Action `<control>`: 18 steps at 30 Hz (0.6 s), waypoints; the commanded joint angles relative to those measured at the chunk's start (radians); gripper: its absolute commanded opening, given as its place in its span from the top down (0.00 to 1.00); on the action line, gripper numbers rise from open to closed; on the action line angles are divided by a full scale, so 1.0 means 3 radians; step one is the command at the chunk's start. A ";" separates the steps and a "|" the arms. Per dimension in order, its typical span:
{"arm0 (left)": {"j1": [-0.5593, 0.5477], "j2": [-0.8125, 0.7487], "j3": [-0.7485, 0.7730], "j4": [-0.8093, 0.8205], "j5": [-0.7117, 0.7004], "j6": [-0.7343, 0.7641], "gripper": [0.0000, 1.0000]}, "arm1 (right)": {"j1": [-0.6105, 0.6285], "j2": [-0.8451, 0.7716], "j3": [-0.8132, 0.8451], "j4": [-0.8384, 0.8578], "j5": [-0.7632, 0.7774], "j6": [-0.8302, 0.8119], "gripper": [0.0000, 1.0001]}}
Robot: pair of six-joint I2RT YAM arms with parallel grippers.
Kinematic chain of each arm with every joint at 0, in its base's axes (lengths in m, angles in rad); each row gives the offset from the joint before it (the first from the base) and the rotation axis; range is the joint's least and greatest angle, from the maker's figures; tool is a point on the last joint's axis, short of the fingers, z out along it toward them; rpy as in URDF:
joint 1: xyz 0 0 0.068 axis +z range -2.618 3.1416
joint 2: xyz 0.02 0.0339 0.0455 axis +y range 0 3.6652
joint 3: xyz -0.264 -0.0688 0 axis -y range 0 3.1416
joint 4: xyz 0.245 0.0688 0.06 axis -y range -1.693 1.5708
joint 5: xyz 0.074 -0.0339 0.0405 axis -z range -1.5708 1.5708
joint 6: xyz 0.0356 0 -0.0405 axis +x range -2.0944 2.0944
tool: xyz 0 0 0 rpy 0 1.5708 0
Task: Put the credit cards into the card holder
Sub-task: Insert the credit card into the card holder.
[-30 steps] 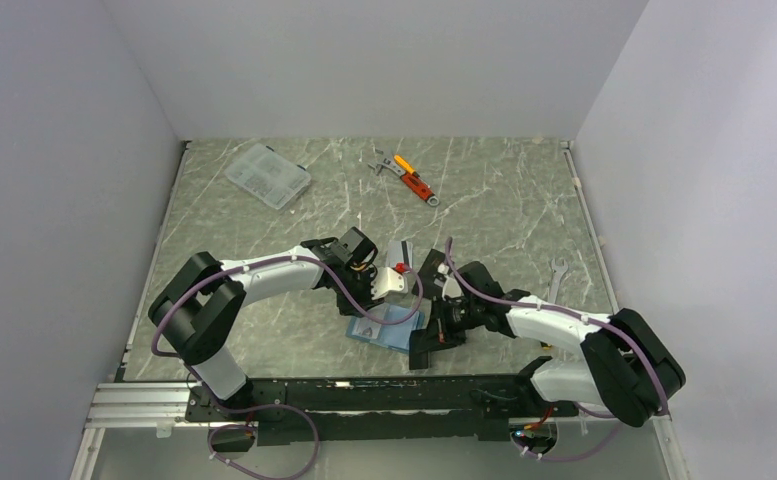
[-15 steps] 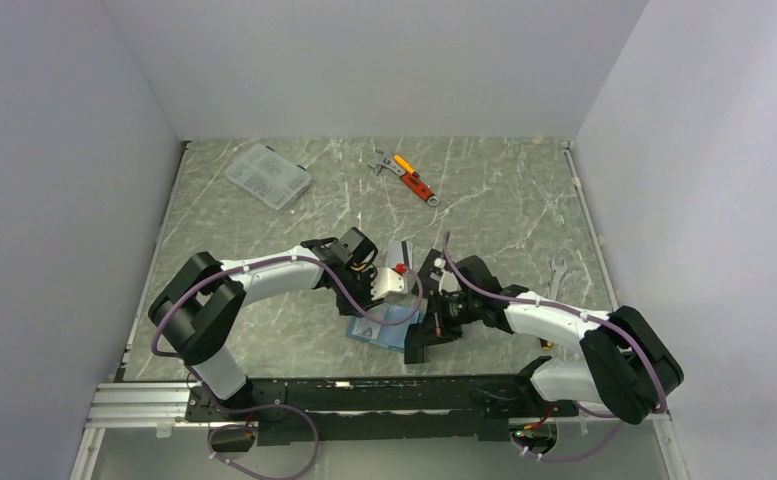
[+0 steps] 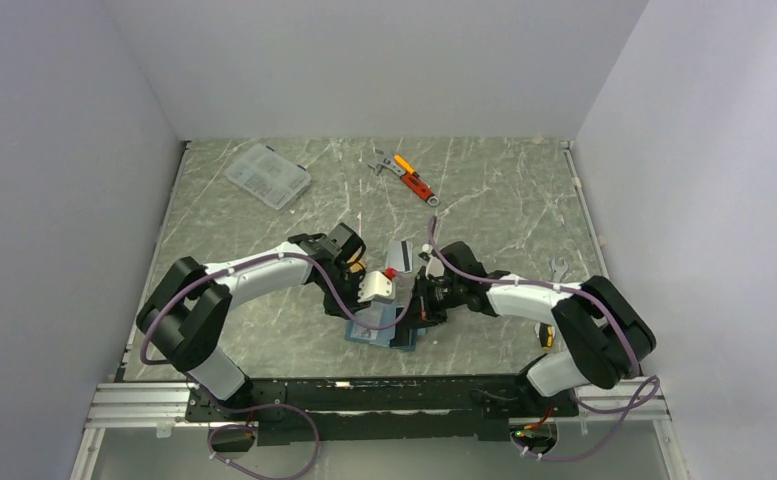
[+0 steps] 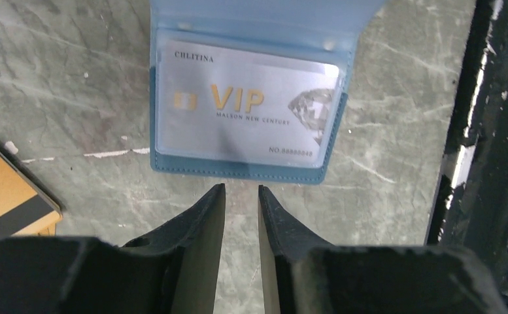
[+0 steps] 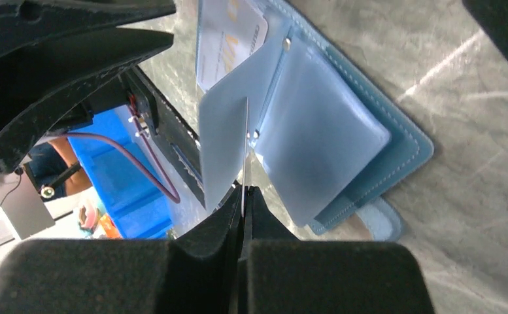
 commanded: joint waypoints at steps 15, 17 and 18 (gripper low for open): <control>0.0223 -0.0312 0.0280 -0.0788 0.0433 0.0699 0.64 | 0.0156 0.0512 0.0358 0.0487 0.0083 0.0133 1.00; 0.0225 -0.0371 0.0281 -0.0756 0.0440 0.0707 0.63 | 0.0176 0.0595 0.0401 0.0529 0.0099 0.0157 1.00; 0.0221 -0.0397 0.0279 -0.0734 0.0456 0.0708 0.63 | 0.0192 0.0642 0.0431 0.0536 0.0107 0.0165 1.00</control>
